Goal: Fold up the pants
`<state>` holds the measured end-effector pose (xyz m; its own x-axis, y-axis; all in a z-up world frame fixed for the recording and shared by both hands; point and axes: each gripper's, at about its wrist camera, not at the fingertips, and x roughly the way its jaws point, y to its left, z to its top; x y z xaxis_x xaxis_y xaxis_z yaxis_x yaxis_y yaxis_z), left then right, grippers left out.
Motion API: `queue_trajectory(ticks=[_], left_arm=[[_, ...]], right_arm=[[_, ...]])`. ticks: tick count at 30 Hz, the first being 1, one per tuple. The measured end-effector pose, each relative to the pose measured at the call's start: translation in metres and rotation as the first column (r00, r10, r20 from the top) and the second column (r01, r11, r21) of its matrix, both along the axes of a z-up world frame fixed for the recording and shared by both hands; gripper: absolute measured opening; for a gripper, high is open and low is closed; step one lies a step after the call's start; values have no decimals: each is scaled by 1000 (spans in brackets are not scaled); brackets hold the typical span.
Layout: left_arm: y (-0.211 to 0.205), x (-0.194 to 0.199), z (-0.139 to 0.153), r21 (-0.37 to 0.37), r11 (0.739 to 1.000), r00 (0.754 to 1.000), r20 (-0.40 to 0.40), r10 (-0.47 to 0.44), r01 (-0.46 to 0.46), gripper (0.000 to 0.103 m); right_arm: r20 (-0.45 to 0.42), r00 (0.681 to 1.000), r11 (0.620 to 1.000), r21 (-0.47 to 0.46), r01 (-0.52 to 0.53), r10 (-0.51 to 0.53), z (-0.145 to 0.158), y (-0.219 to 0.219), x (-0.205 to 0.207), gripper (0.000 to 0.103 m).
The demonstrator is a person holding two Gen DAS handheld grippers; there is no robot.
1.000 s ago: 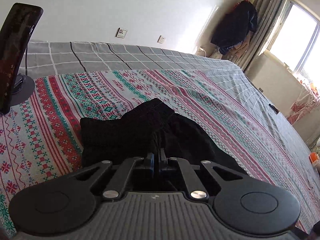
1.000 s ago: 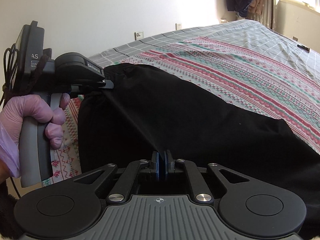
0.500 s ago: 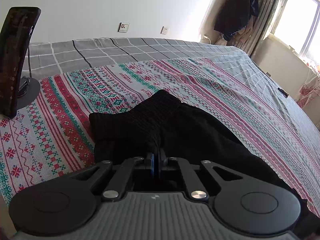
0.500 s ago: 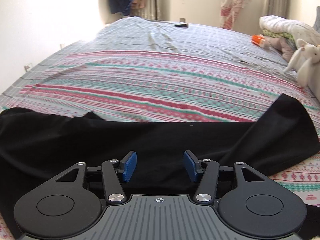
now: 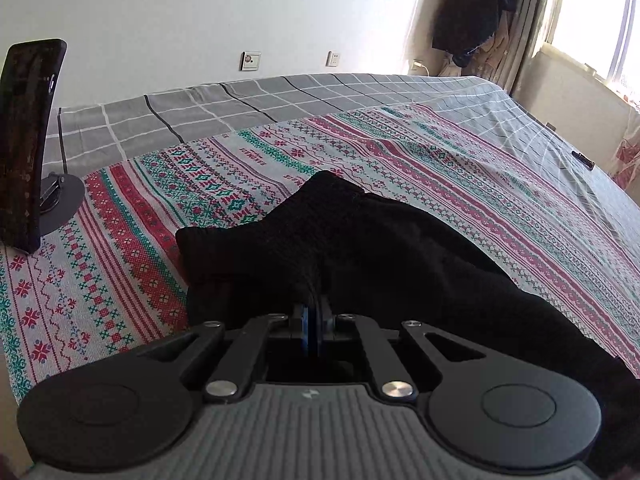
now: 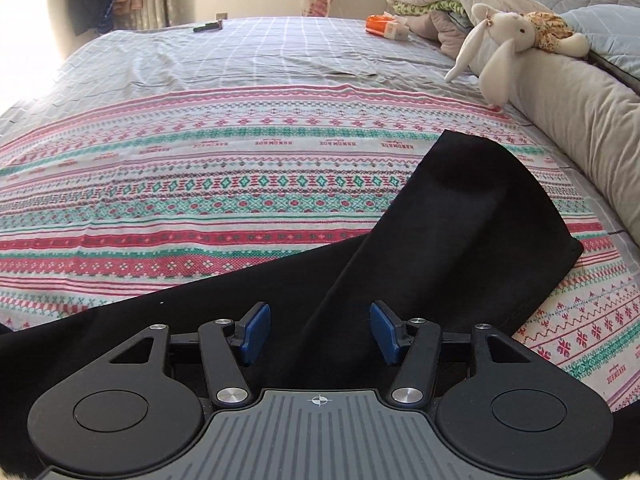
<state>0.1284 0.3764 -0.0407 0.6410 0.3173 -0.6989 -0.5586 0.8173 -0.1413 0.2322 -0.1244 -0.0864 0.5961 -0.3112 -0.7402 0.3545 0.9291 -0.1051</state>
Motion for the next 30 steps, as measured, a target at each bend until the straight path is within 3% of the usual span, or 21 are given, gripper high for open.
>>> queue_trajectory(ticks=[7,8,9,11,17,23,26,30], left_arm=[[-2,2,0,12,1000,1000,-8,-2,2,21],[-2,1,0,10,1000,1000,-8,-1,1,21],[-2,2,0,7,1000,1000,-8,0,0,21],[0,2,2,1,1000,1000,-6,0,0,21],[10,-3,18,-35,999,999,37,-34,36,21],[38,-6,28,-117,985,991,55,-123,129,21],[54,-11,23,-172,972,987,50,-151,158,21],[63,-22,18,-153,969,981,38,-189,193,21]], right_arm=[[7,990,989,-50,142,-142,-11,-16,3,48],[10,988,986,-64,154,-154,-11,-18,3,38],[5,987,984,-79,160,-160,-11,-19,3,21],[-4,986,982,-90,167,-168,-9,-22,2,1],[110,978,981,-64,186,-178,33,-29,-34,0],[230,965,987,-67,146,-127,83,-17,-114,0],[254,962,991,-64,122,-102,88,-6,-157,0],[240,966,993,-38,108,-96,75,4,-202,0]])
